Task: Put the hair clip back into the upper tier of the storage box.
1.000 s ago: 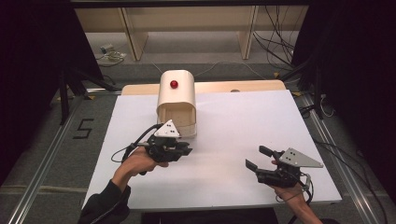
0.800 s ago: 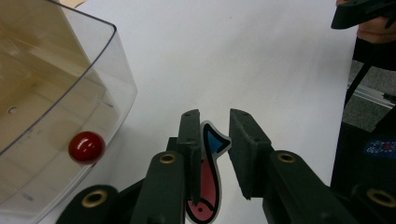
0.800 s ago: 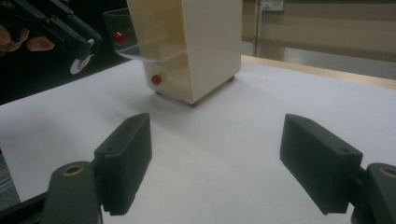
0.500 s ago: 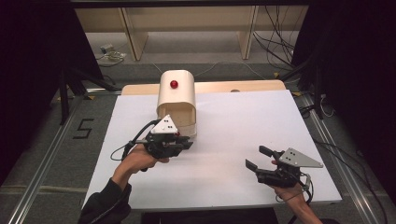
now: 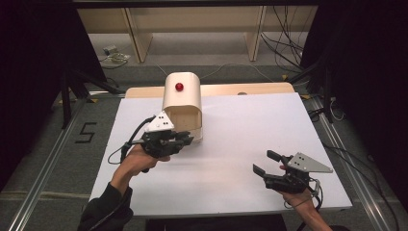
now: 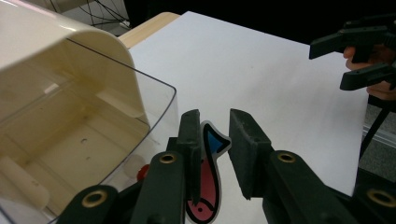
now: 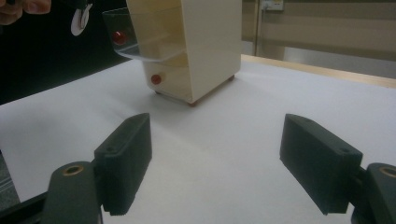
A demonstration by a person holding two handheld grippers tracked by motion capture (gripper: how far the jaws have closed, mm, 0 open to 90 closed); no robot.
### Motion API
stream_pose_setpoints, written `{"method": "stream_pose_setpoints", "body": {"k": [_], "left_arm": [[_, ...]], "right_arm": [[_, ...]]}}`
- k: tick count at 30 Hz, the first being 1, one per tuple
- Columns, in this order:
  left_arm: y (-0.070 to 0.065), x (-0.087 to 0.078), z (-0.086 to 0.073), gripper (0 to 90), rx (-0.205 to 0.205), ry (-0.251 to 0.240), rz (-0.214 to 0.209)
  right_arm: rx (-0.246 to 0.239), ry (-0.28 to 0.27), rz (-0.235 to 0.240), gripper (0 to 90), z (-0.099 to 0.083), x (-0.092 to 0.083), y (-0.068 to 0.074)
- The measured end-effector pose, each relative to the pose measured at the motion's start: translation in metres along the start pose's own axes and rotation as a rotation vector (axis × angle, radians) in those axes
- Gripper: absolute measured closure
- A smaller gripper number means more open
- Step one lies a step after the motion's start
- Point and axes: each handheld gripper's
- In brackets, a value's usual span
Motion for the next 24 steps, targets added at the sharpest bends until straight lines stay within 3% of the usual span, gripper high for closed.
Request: {"method": "stream_pose_setpoints", "body": {"k": [9, 18, 22, 24], "left_arm": [[0.009, -0.016, 0.006, 73.9, -0.014, -0.044, 0.054], [0.016, -0.021, 0.010, 73.8, -0.035, -0.067, 0.083], [0.021, -0.022, 0.012, 73.8, -0.037, -0.074, 0.118], [0.026, -0.022, 0.012, 73.8, -0.057, -0.083, 0.132]], "right_arm": [[0.001, 0.002, 0.000, 26.0, 0.000, 0.000, 0.000], [0.000, 0.005, -0.002, 26.0, 0.000, 0.001, 0.000], [0.000, 0.006, -0.001, 26.0, 0.000, 0.001, 0.000], [0.000, 0.007, -0.001, 26.0, 0.000, 0.001, 0.000]]}}
Point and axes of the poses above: each handheld gripper's, and its own axes: x roughly forward along the jaws, z roughly out of its top, y roughly to its left, and after that the axes turned 11 degrees about y, right-handed
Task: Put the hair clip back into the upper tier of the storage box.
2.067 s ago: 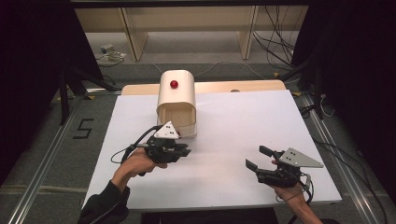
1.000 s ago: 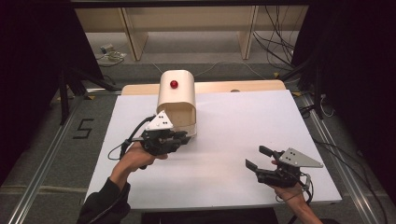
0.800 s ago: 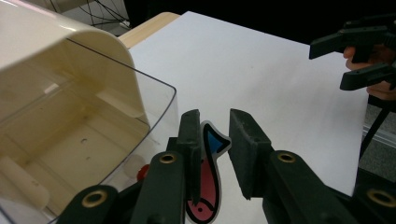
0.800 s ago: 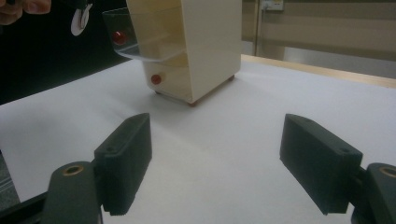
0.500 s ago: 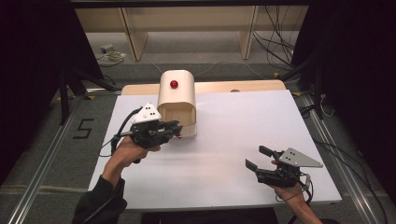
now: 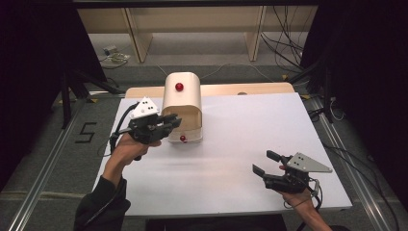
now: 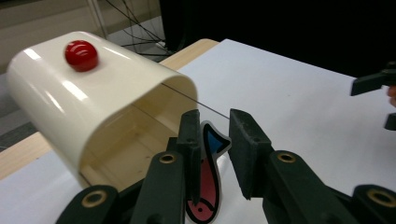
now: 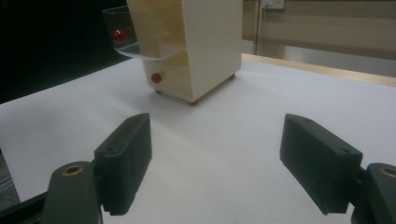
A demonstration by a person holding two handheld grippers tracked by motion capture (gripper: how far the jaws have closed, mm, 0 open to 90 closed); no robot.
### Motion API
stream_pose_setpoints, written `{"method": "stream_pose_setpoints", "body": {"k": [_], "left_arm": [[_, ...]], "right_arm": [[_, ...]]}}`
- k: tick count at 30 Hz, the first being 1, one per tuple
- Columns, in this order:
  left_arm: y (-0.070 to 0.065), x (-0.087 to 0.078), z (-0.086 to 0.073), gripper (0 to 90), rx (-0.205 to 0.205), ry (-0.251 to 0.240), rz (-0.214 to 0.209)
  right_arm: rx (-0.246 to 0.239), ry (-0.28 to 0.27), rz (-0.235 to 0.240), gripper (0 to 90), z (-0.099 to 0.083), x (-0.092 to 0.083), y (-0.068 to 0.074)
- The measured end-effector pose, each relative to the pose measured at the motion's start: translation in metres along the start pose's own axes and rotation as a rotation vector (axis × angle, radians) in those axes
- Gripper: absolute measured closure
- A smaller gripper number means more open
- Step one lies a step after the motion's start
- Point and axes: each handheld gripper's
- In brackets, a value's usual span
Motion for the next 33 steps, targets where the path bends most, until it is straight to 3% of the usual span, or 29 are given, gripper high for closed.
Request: {"method": "stream_pose_setpoints", "body": {"k": [3, 19, 33], "left_arm": [[0.007, 0.003, -0.001, 73.8, -0.040, -0.013, 0.026], [0.018, 0.015, -0.005, 73.8, -0.120, -0.033, 0.071], [0.019, 0.024, -0.008, 73.7, -0.146, -0.028, 0.094]], "right_arm": [[0.000, 0.000, 0.000, 26.0, 0.000, 0.000, 0.000], [0.001, 0.001, 0.004, 26.0, 0.000, 0.001, 0.000], [0.001, 0.001, 0.005, 26.0, 0.000, 0.001, 0.000]]}}
Point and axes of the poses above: each handheld gripper's, and its own axes: x roughly forward along the jaws, z roughly out of its top, y roughly to its left, and after that the axes turned 11 degrees about y, right-handed
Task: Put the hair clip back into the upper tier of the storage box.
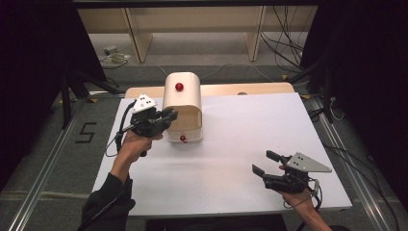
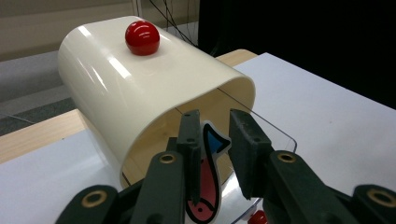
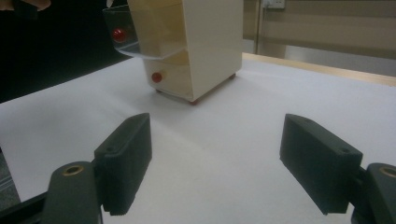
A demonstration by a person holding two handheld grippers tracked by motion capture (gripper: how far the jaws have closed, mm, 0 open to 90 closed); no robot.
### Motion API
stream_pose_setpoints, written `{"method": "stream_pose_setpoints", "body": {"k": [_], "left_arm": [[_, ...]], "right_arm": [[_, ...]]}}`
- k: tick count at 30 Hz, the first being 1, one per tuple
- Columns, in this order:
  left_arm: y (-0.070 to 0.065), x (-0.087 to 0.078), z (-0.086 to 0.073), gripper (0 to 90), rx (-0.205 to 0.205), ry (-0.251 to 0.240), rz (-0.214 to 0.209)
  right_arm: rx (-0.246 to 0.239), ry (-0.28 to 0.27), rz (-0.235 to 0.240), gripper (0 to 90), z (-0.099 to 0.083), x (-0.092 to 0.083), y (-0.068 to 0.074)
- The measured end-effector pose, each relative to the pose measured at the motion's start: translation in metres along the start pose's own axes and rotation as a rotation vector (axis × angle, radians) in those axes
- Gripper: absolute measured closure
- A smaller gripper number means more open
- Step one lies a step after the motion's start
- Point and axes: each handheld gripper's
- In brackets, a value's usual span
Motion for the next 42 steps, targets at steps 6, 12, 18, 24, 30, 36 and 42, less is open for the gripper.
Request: {"method": "stream_pose_setpoints", "body": {"k": [6, 12, 18, 24, 30, 36, 42], "left_arm": [[0.000, 0.006, -0.002, 73.7, -0.012, -0.007, 0.010], [-0.001, 0.010, -0.003, 73.6, -0.013, 0.005, 0.011], [-0.003, 0.014, -0.004, 73.5, 0.003, 0.025, 0.011], [-0.004, 0.019, -0.006, 73.2, -0.002, 0.042, 0.011], [-0.003, 0.020, -0.007, 72.7, -0.009, 0.056, 0.008], [-0.002, 0.021, -0.007, 69.5, -0.009, 0.059, 0.008], [-0.002, 0.013, -0.004, 56.3, -0.011, 0.044, -0.010]], "right_arm": [[0.000, 0.001, 0.001, 26.0, 0.000, 0.000, 0.000], [-0.003, 0.002, 0.001, 26.0, 0.000, 0.000, 0.000], [-0.003, 0.003, 0.002, 26.0, 0.000, 0.000, 0.000], [-0.004, 0.002, 0.003, 26.0, 0.000, 0.000, 0.001], [-0.004, -0.001, 0.005, 26.0, 0.000, 0.000, 0.001], [-0.005, -0.002, 0.004, 26.1, 0.000, 0.000, 0.000], [-0.003, 0.001, 0.004, 26.0, 0.000, 0.000, 0.000]]}}
Point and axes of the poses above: each handheld gripper's, and its own axes: x roughly forward along the jaws, z roughly out of its top, y roughly to its left, and after that the axes turned 11 degrees about y, right-handed
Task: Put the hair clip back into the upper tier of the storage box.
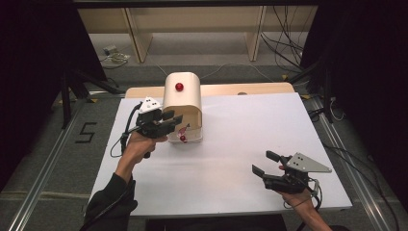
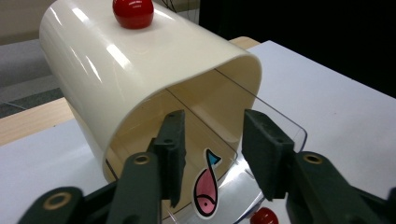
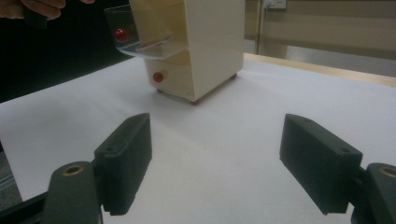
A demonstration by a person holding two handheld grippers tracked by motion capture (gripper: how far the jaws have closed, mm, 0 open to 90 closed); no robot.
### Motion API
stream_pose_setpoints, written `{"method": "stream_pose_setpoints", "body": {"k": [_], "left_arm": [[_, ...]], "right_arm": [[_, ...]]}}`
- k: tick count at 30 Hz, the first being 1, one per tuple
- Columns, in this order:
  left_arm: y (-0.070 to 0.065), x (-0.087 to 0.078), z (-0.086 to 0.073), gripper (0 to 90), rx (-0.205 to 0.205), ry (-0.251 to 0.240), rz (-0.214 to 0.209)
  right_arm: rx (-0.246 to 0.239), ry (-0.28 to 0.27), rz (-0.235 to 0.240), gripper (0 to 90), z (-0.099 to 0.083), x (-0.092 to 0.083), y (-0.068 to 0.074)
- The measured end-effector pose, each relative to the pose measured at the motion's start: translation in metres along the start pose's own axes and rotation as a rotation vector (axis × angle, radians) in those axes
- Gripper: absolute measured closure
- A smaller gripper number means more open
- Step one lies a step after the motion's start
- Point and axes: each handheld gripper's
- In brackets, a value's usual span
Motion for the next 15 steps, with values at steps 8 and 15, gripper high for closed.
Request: {"method": "stream_pose_setpoints", "body": {"k": [8, 15], "left_arm": [[-0.0047, -0.0042, 0.0008, 38.8, 0.009, 0.016, -0.042], [-0.0063, -0.0080, 0.0007, 33.2, 0.004, 0.011, -0.042]], "right_arm": [[-0.001, -0.002, 0.000, 26.0, 0.0001, -0.0003, -0.0001], [-0.002, -0.005, 0.000, 26.0, 0.0000, -0.0005, -0.0002]]}}
Point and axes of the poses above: each handheld gripper's, and its own axes: x roughly forward along the jaws, z roughly out of its top, y roughly to its left, and after that the axes turned 11 degrees about y, right-handed
